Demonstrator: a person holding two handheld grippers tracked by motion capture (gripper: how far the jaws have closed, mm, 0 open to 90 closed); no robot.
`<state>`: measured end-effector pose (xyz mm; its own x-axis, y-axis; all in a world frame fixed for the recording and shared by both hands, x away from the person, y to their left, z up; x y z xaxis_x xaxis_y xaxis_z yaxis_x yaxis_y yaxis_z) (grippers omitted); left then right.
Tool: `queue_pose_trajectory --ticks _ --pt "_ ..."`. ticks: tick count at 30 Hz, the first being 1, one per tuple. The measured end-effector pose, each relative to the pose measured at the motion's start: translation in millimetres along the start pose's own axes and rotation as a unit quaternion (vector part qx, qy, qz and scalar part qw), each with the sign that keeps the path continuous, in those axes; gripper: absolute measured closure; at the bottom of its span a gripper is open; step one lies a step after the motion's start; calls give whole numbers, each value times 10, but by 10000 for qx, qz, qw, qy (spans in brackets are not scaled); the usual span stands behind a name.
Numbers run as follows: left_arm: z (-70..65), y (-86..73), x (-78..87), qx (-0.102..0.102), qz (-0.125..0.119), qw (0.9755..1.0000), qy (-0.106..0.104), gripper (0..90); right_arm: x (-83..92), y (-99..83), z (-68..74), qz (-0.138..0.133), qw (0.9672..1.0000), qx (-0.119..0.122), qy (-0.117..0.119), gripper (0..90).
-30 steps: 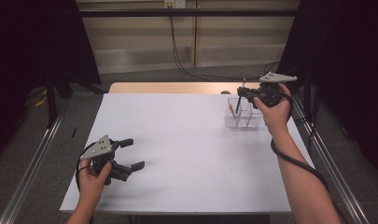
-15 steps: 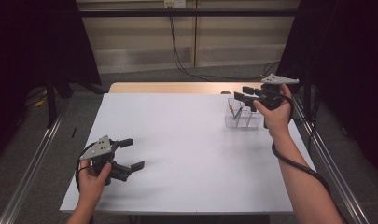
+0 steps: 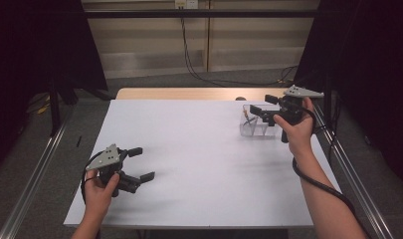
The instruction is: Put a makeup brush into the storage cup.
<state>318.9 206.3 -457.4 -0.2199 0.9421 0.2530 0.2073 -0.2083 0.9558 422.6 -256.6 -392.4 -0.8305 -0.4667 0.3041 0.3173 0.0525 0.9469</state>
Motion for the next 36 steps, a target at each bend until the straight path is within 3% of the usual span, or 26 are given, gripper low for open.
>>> queue_pose_trajectory --ticks 16,24,36 --pt "8 -2 -6 21 13 10000 -10 12 160 -100 23 -62 9999 157 -39 49" --pt "8 -9 -7 48 -14 10000 -29 12 218 -178 118 -46 9995 316 71 39" --pt "11 -3 2 53 -43 10000 -25 12 301 -287 215 -73 9991 337 249 25"
Point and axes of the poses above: each handheld gripper's, and its own axes: x roughly backward along the jaws, y roughly out of its top, z roughly to its left, the point moved 4 cm from there along -x, roughly forward along the jaws, and after that the axes turned 10 degrees about -y, right-handed, at the moved point
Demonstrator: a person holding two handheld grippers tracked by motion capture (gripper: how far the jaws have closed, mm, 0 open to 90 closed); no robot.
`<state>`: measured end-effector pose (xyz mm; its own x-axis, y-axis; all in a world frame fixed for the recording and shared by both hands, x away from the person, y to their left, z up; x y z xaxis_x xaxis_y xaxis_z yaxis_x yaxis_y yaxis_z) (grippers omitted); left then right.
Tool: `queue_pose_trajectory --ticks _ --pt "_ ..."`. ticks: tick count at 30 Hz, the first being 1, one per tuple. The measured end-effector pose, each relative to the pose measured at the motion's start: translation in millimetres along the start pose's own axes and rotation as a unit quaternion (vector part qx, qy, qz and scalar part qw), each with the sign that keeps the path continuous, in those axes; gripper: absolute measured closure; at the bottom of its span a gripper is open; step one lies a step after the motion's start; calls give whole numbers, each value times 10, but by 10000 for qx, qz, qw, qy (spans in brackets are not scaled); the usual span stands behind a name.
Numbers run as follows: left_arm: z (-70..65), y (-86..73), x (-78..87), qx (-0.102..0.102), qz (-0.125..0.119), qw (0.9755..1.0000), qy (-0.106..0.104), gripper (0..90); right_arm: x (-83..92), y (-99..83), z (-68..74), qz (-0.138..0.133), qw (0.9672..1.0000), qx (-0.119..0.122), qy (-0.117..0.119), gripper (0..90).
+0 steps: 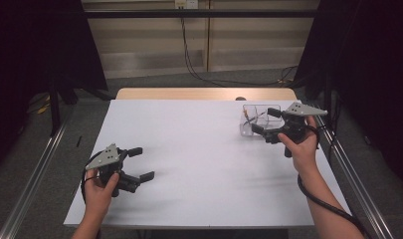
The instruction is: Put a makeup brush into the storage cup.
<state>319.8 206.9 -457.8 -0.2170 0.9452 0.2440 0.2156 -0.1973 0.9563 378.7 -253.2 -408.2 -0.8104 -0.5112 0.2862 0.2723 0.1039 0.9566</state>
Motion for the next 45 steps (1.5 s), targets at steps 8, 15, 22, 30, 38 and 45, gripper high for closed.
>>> queue_pose_trajectory --ticks 8,15,22,30,38,45 --pt "-2 5 0 -5 -2 10000 3 12 73 -57 44 -22 10000 -4 60 24" --pt "5 8 16 -11 -25 10000 20 12 108 -143 67 -1 10000 17 98 24" --pt "6 11 21 -24 -27 10000 27 12 151 -198 87 10 9999 30 101 24" --pt "3 12 21 -19 -24 10000 27 12 208 -239 127 -6 9999 86 139 24" --pt "1 13 22 -23 -21 10000 30 12 258 -289 162 27 9998 109 183 24" --pt "2 13 26 -13 -31 10000 37 12 303 -349 169 57 9998 116 170 24"
Point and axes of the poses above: each handheld gripper's, and its own axes: x roughly backward along the jaws, y roughly out of its top, z roughly to its left, the point moved 4 cm from there along -x, roughly forward along the jaws, and after that the axes turned 10 degrees about -y, right-handed, at the moved point
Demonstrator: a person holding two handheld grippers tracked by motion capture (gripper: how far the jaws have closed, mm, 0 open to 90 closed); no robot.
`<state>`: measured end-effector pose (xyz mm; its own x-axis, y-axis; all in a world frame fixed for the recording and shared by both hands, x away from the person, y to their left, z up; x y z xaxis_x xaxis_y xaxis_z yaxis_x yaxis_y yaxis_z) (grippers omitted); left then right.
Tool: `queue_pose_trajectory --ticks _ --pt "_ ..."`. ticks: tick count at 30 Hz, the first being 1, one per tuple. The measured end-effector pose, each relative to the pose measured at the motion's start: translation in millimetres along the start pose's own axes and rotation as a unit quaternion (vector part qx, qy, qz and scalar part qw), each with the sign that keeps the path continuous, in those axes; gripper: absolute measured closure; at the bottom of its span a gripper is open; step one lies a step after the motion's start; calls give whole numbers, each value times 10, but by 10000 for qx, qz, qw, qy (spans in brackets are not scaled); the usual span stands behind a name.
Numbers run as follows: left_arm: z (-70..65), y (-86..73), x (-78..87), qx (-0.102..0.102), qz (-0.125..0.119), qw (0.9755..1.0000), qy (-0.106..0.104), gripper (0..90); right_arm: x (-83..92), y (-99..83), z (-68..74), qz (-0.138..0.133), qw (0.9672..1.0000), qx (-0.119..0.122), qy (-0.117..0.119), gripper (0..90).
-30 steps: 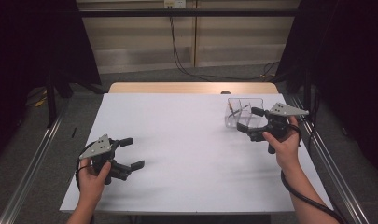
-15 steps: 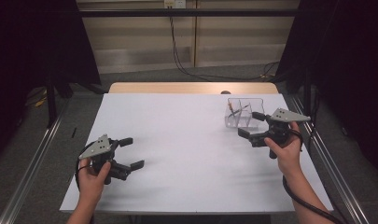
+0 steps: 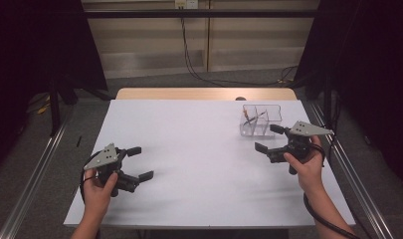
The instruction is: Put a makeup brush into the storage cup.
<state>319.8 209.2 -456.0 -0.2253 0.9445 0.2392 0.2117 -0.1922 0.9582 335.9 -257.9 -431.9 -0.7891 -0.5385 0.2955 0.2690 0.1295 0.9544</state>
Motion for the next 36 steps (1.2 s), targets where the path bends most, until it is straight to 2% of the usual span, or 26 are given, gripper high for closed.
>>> queue_pose_trajectory --ticks 36 --pt "-1 2 7 -3 -27 10000 9 12 206 -280 55 237 9997 52 44 23"
Point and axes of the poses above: each handheld gripper's, and its own axes: x roughly backward along the jaws, y roughly out of its top, z roughly to its left, the point moved 4 cm from there along -x, roughly forward along the jaws, and after that the axes turned 10 degrees about -y, right-handed, at the moved point
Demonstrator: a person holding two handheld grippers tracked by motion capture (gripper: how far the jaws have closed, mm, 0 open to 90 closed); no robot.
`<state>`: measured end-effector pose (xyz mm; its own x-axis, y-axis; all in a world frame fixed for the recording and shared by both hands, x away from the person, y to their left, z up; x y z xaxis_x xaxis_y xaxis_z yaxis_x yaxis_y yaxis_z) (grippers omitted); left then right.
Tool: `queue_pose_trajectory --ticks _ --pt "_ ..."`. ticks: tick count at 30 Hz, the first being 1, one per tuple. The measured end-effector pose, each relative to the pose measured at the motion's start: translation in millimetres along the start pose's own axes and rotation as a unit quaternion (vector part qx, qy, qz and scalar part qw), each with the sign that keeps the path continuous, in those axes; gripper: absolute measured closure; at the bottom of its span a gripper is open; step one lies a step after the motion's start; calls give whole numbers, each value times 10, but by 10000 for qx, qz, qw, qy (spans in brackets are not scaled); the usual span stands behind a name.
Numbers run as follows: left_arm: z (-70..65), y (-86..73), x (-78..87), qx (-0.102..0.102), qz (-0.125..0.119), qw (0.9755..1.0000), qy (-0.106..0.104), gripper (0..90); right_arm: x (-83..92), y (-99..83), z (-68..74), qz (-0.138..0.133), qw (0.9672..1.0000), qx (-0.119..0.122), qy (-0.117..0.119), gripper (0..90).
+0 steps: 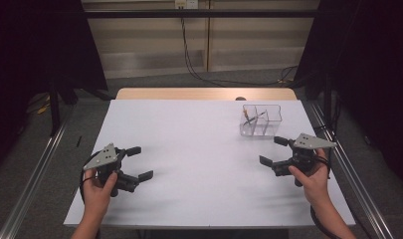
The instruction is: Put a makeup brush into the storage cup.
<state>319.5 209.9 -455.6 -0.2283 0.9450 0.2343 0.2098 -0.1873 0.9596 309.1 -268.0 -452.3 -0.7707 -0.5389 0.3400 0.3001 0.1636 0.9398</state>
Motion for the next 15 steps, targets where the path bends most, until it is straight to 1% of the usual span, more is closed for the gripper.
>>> queue_pose_trajectory --ticks 2,15 --pt "0 1 -1 -8 4 10000 -2 12 16 -14 1 22 10000 22 31 29" --pt "7 -3 1 -6 0 10000 7 12 111 -90 16 89 10000 37 4 27"
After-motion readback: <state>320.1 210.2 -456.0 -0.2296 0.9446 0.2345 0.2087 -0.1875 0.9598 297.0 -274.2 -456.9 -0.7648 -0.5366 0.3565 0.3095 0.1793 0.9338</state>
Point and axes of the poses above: each handheld gripper's, and its own axes: x roughly backward along the jaws, y roughly out of its top, z roughly to its left, the point moved 4 cm from there along -x, roughly forward along the jaws, and after that the axes turned 10 degrees about -y, right-handed, at the moved point
